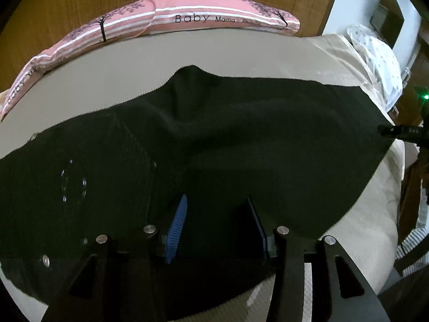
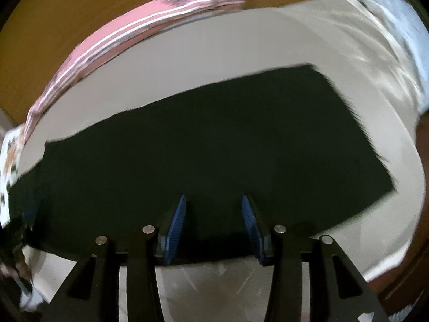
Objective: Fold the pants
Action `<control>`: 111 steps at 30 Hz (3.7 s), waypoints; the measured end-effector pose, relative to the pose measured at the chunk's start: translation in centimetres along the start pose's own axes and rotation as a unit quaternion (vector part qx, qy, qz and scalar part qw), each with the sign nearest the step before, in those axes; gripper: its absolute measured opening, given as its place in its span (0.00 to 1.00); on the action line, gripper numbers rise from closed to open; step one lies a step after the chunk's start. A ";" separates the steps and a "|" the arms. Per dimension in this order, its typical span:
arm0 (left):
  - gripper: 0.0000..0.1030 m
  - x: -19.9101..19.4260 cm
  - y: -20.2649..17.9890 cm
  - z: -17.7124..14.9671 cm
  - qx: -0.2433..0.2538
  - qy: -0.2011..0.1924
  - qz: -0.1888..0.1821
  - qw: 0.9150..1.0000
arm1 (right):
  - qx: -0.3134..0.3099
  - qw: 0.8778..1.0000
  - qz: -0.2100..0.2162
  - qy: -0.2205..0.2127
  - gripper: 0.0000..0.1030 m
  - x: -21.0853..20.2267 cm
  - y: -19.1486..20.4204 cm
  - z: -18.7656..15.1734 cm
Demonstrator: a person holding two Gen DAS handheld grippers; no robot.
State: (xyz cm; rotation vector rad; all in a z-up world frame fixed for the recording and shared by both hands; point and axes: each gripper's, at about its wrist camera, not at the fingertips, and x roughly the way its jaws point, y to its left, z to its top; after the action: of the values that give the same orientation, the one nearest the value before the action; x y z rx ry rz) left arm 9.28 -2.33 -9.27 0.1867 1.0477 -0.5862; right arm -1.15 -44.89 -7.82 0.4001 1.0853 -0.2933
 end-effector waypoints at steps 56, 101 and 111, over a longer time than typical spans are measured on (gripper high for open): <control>0.65 -2.4 1.1 -0.3 -0.131 -0.033 -0.030 0.990 | 0.070 0.952 0.297 0.031 0.10 1.9 12.4 3.8; 0.43 3.0 -0.1 0.8 -0.320 0.134 -0.276 0.896 | 0.034 0.970 0.241 -0.002 0.45 0.2 12.5 -0.2; 0.10 4.0 -1.8 2.4 -0.315 0.125 -0.270 0.901 | 0.058 0.968 0.246 0.010 0.45 1.0 11.6 0.1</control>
State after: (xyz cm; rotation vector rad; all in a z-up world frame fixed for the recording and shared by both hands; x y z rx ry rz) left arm 11.57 -6.29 -11.24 -0.6367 1.5037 -0.6959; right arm 4.20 -34.64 -6.69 0.7608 0.9563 0.0894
